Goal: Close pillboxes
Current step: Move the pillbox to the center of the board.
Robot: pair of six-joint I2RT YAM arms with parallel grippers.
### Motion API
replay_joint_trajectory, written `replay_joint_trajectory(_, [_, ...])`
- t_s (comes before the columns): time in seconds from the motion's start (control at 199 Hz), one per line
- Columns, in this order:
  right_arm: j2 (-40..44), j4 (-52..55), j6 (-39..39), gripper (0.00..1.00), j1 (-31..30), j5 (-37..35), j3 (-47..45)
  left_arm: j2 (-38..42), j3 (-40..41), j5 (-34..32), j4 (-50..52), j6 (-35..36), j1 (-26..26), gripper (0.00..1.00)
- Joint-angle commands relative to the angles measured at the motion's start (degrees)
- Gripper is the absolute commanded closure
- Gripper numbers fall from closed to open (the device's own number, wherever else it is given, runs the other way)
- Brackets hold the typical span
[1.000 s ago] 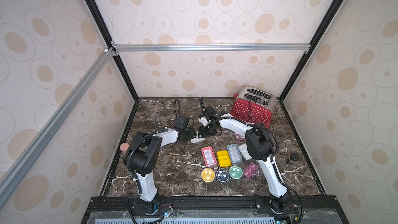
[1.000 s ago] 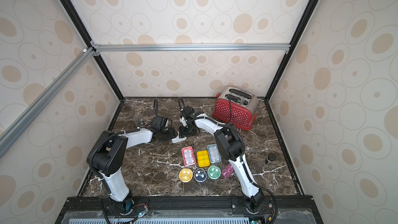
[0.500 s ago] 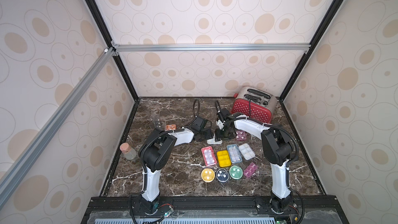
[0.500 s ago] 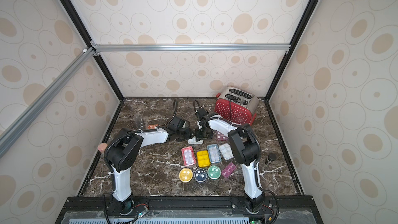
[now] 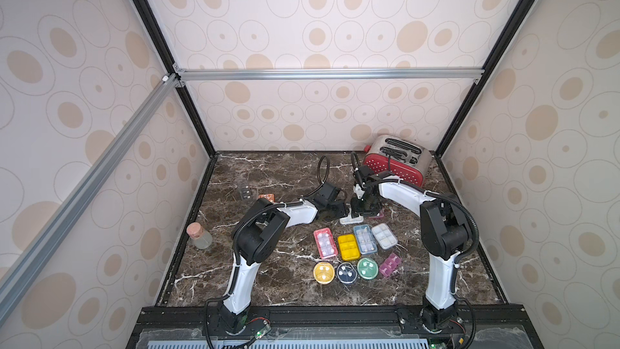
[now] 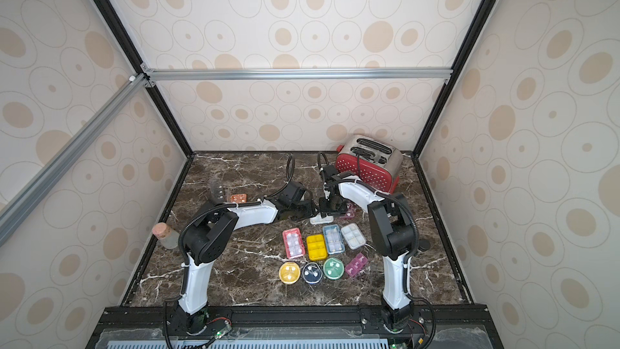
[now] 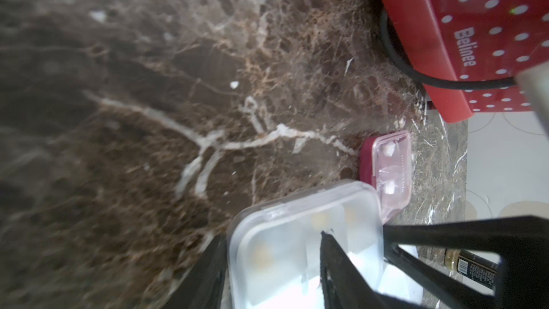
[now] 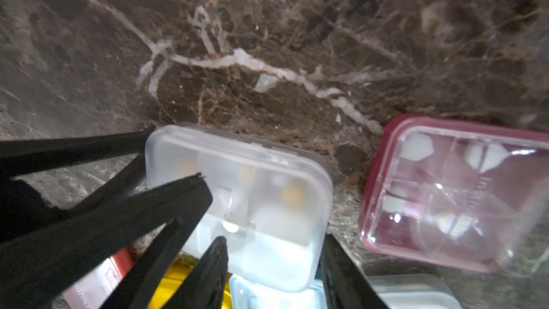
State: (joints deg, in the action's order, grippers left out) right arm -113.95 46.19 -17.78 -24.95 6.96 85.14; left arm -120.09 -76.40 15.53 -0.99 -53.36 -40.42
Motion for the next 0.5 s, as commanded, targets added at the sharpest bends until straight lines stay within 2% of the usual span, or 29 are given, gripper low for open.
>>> replay_joint_trajectory(0.0, [1.7, -1.2, 1.6, 0.44, -0.6, 2.3, 0.3, -3.0, -2.1, 3.1, 3.6, -0.1, -2.1, 0.5])
replay_joint_trajectory(0.141, [1.1, 0.0, 2.5, 0.4, -0.5, 0.6, 2.2, -2.4, -2.3, 2.2, 5.0, 0.8, -2.1, 0.43])
replay_joint_trajectory(0.326, [-0.3, 3.3, 3.5, 0.33, -0.5, -0.9, 5.5, -1.9, -2.0, 1.9, 5.7, 1.5, -2.1, 0.4])
replay_joint_trajectory(0.497, [2.9, 3.8, 3.4, 0.33, -0.5, 0.1, 6.1, 1.9, -2.2, 0.5, 8.5, 3.9, -2.1, 0.38])
